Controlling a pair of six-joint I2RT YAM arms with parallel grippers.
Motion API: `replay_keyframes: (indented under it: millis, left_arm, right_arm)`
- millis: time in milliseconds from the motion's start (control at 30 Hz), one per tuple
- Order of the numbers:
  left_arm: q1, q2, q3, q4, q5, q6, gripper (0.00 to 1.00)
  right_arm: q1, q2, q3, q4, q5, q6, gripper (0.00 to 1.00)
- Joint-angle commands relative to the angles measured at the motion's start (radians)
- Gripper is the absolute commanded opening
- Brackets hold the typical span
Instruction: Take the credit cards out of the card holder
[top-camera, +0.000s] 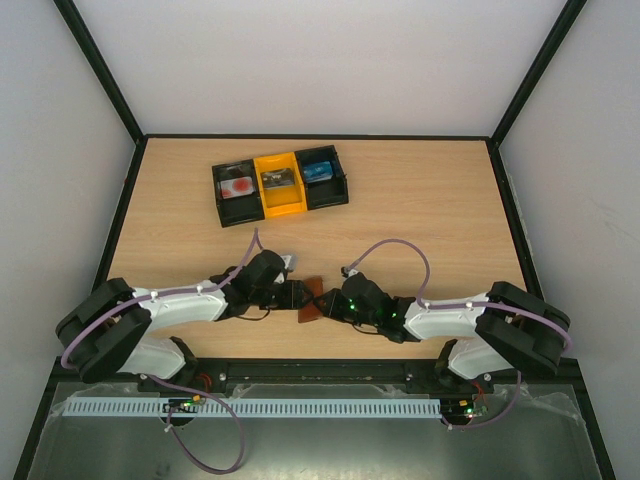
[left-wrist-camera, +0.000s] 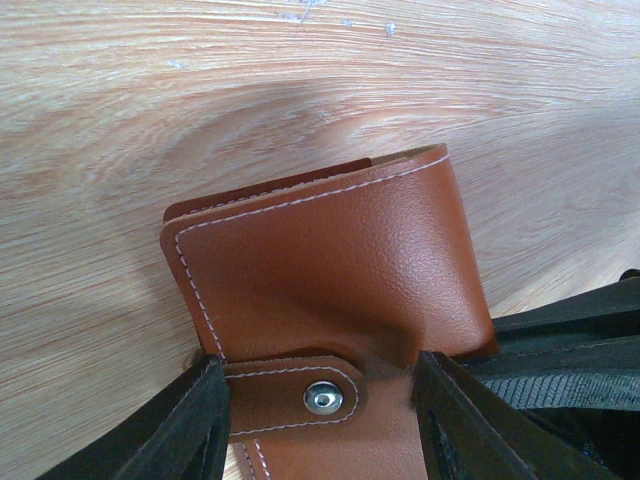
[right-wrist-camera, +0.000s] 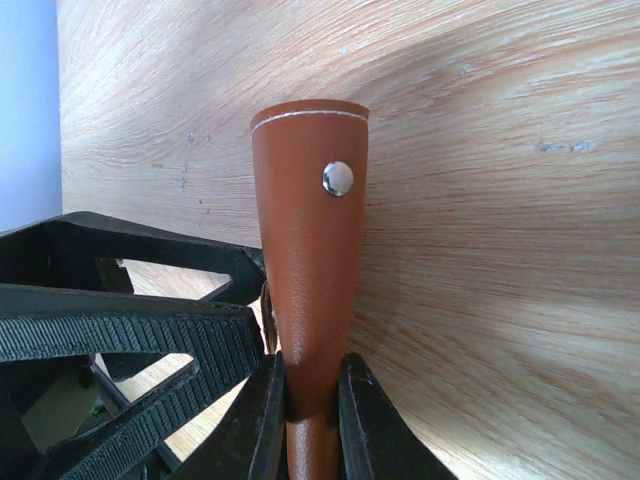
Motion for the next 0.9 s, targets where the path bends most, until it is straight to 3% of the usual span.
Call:
replay_keyframes:
  millis: [0,867]
  left_arm:
    - [-0.014,0.021,0.016,-0.024,0.003,0.03,0.52]
    - [-0.061,0.065,0.163,-0.324,-0.238,0.122,0.43]
  right_arm:
    - [0.011,0.008,0.024,0.017,0.027,0.015,0.11]
    - [0.011,-0.02,0.025,-0.076,0.082,-0.009,0.1]
